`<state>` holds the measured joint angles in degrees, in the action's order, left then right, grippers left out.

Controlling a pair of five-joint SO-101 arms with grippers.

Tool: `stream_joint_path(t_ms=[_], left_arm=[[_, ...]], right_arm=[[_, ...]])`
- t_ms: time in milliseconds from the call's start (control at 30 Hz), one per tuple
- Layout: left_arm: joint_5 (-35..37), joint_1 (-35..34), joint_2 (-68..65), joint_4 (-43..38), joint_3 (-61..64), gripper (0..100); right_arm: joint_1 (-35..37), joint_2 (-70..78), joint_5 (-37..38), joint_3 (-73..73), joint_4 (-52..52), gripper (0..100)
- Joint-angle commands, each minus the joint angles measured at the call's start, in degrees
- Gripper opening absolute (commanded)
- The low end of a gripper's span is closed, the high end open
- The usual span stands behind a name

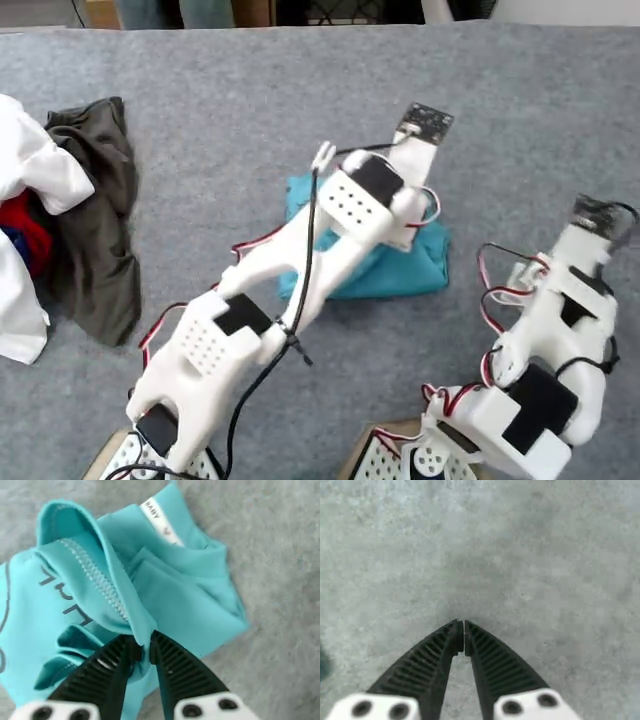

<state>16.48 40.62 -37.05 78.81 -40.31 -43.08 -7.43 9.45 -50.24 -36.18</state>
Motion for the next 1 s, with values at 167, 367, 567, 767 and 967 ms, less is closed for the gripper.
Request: stream_joint_path(t_ms=[167, 367, 567, 767, 967], left_arm=[[5.1, 3.7, -2.0, -4.8, -6.3, 3], [5.7, 5.0, -4.7, -5.0, -11.8, 3], [5.9, 5.6, -10.0, -4.5, -17.0, 3], [5.9, 5.6, -10.8, -4.1, -18.9, 5], [10.1, 5.8, -10.8, 5.0, -25.5, 29]], right_arm=[[-2.9, -2.3, -2.8, 2.5, 0.8, 1.5], [-2.9, -2.2, -3.2, 2.6, 0.8, 1.5], [-3.0, -2.0, -3.2, 2.7, 0.9, 1.5], [-2.9, -2.0, -3.2, 2.6, 1.3, 1.5], [-2.9, -2.1, -3.2, 2.2, 1.9, 1.5]])
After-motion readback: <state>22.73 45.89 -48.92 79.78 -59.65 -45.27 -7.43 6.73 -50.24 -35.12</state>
